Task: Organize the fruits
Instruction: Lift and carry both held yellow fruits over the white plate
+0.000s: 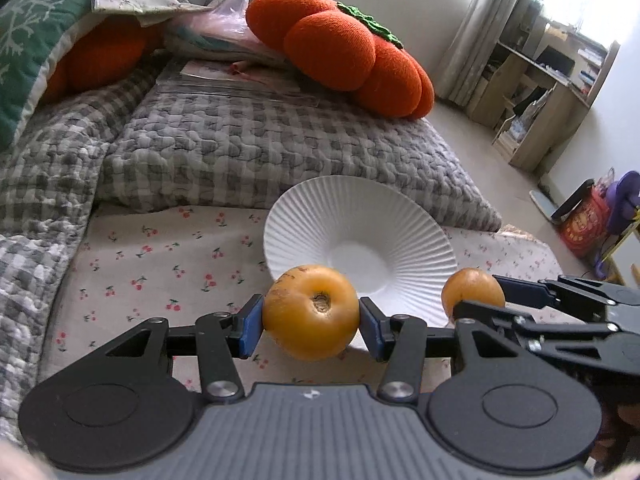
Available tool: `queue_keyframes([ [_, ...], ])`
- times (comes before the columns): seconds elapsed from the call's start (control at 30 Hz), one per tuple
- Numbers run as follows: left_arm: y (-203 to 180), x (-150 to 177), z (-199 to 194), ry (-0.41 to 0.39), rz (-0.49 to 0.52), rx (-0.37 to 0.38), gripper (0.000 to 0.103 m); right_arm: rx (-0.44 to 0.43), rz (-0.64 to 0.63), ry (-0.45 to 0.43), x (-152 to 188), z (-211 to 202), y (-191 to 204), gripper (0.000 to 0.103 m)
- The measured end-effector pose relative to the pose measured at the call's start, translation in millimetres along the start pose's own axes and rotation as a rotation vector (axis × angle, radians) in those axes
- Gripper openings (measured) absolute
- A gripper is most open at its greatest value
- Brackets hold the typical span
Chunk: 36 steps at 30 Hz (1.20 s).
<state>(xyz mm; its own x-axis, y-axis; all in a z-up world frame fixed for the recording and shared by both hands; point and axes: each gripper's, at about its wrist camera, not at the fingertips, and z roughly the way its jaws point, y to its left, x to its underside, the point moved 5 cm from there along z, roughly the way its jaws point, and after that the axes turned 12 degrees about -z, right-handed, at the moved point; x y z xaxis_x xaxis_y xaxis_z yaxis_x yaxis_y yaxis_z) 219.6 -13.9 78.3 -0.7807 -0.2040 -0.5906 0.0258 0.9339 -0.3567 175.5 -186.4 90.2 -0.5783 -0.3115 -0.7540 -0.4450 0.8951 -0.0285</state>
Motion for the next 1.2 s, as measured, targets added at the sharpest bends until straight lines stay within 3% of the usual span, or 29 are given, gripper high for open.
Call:
queue_keyframes([
  [0.57,-26.1,-20.9,47.1,0.011,-0.033,0.037,0.044,0.108,0.085,0.009,5.0,24.6,-48.4,0.044],
  [0.97,-32.5,-17.7,84.9,0.036,-0.02,0.02,0.044,0.096,-0.002,-0.015,2.1,51.4,-38.9,0.044],
  [1.2,-30.0,-22.0,102.4,0.042,-0.025,0.023,0.044,0.142,-0.177,-0.036,2.9,65.7,-23.4,0.044],
])
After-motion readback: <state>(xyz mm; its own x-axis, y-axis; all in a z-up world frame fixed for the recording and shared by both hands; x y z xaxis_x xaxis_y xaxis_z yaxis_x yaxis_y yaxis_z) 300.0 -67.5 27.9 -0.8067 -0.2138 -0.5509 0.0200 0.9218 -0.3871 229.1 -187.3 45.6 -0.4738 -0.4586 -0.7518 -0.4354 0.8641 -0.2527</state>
